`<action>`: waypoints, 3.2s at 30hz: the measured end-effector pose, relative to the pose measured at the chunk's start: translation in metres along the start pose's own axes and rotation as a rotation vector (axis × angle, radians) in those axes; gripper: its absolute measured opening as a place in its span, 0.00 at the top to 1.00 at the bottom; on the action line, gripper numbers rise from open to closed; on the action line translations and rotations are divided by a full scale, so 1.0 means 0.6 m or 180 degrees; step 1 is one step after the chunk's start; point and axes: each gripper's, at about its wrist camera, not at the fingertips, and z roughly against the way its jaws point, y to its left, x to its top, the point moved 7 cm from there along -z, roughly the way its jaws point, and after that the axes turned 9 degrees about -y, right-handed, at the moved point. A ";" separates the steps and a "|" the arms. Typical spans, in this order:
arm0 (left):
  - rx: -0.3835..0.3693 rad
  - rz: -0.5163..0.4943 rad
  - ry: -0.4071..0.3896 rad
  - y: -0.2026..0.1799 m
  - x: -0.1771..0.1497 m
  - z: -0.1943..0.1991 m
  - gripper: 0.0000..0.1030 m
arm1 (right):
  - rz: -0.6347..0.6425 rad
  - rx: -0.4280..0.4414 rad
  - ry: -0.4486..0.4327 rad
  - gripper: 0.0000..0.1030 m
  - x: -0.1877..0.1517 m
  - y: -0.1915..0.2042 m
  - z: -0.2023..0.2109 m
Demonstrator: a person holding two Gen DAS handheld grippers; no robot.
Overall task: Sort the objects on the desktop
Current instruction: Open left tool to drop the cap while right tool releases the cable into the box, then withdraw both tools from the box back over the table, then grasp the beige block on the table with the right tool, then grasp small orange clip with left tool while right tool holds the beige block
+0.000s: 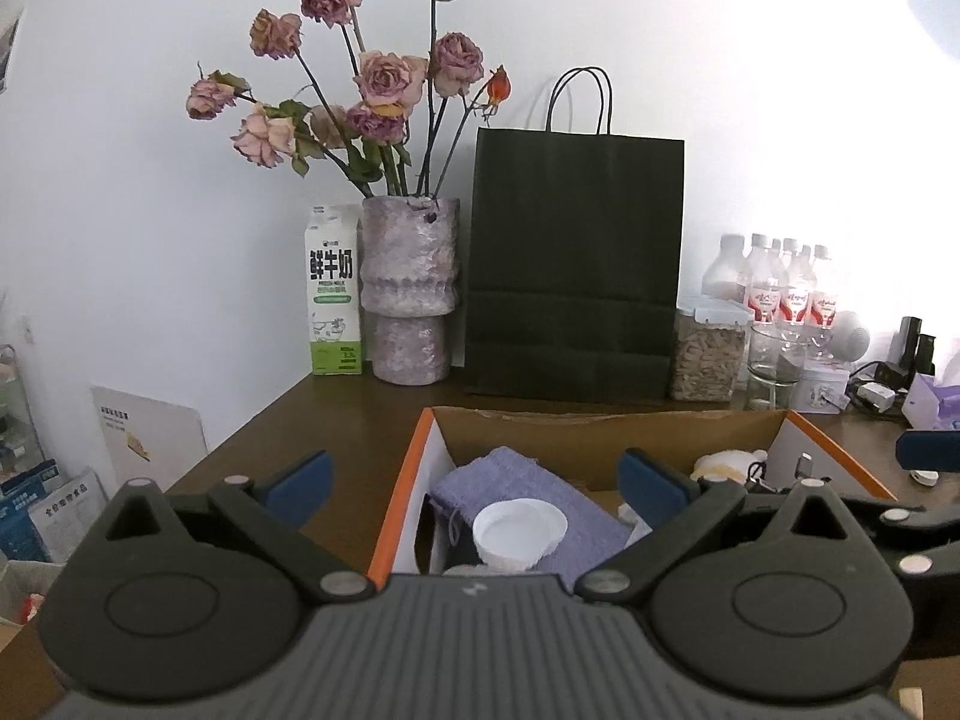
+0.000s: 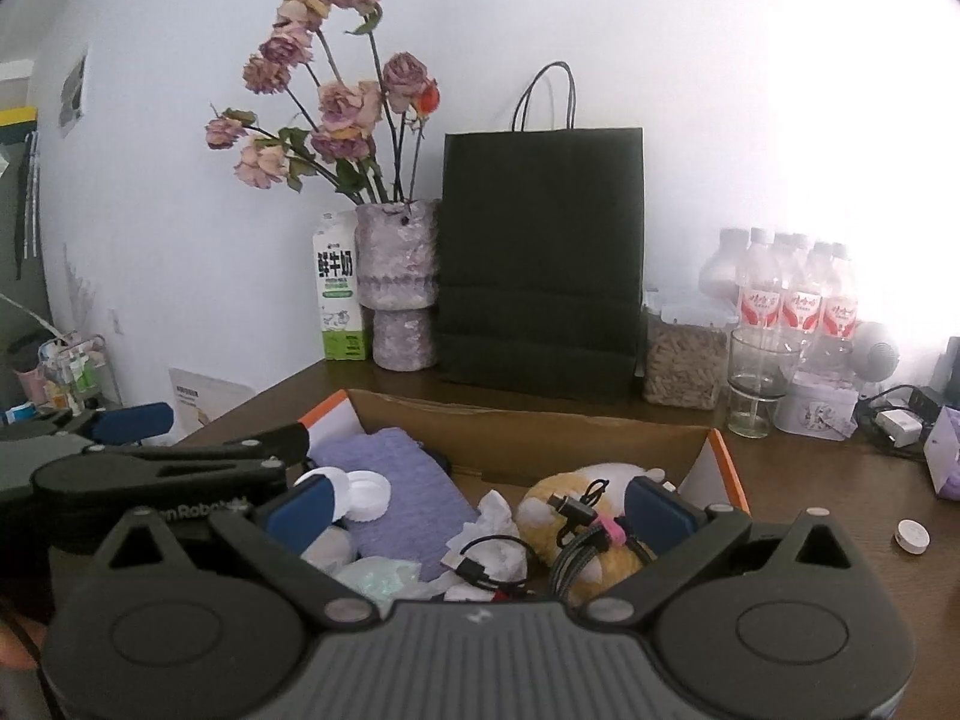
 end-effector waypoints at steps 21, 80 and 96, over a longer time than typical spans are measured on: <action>-0.0058 0.0029 0.0189 0.017 -0.053 0.144 0.00 | -0.0027 -0.0076 0.0125 0.00 -0.075 0.009 0.146; -0.0553 -0.0412 0.0986 -0.119 -0.173 0.084 0.11 | -0.0293 -0.0279 0.0692 0.77 -0.216 -0.107 0.105; -0.0900 -0.0218 0.1087 -0.144 -0.184 0.071 0.85 | -0.0192 -0.0252 0.0712 0.77 -0.215 -0.094 0.099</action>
